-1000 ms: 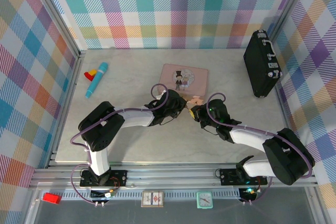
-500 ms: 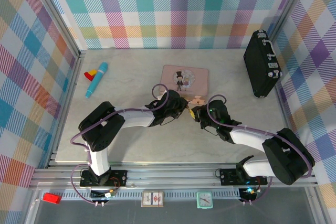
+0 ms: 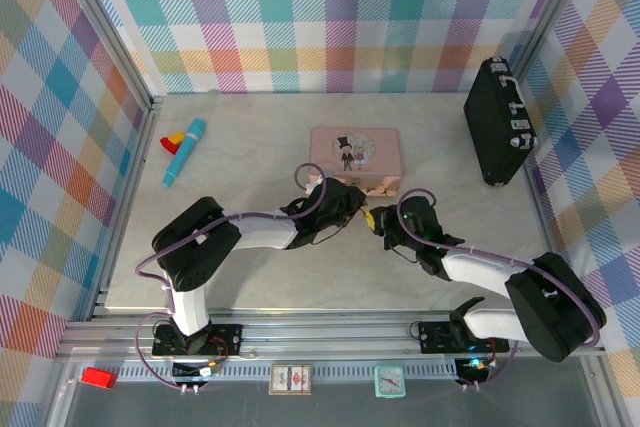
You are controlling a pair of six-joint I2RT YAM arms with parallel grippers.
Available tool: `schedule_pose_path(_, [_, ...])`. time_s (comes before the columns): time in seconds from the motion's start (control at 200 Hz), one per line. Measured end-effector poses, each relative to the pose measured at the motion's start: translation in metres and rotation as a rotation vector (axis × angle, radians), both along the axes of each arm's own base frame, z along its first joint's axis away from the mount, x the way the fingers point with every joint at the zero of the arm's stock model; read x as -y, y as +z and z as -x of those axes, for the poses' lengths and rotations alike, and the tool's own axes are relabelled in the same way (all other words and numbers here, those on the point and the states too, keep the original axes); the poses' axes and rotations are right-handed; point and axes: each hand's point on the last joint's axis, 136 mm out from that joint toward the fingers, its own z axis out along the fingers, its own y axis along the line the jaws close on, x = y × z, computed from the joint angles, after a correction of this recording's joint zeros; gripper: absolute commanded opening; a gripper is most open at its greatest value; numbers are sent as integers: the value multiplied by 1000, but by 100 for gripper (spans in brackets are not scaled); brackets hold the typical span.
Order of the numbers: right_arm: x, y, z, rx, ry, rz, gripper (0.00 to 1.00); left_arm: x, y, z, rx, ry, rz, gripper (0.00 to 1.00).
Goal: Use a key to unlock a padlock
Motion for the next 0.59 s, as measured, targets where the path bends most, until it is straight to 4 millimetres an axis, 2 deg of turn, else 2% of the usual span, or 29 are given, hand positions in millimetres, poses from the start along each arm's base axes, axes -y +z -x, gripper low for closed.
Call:
schedule_pose_path(0.15, [10,10,6,30,-30,-11,0,-4,-5,1,19,9,-31,0])
schedule_pose_path(0.32, [16,24,8,73,-61,-20,0,-3,-2,0,56,21,-42,0])
schedule_pose_path(0.595, [12,14,13,32,-77,-32,0,3,-3,1,88,18,-47,0])
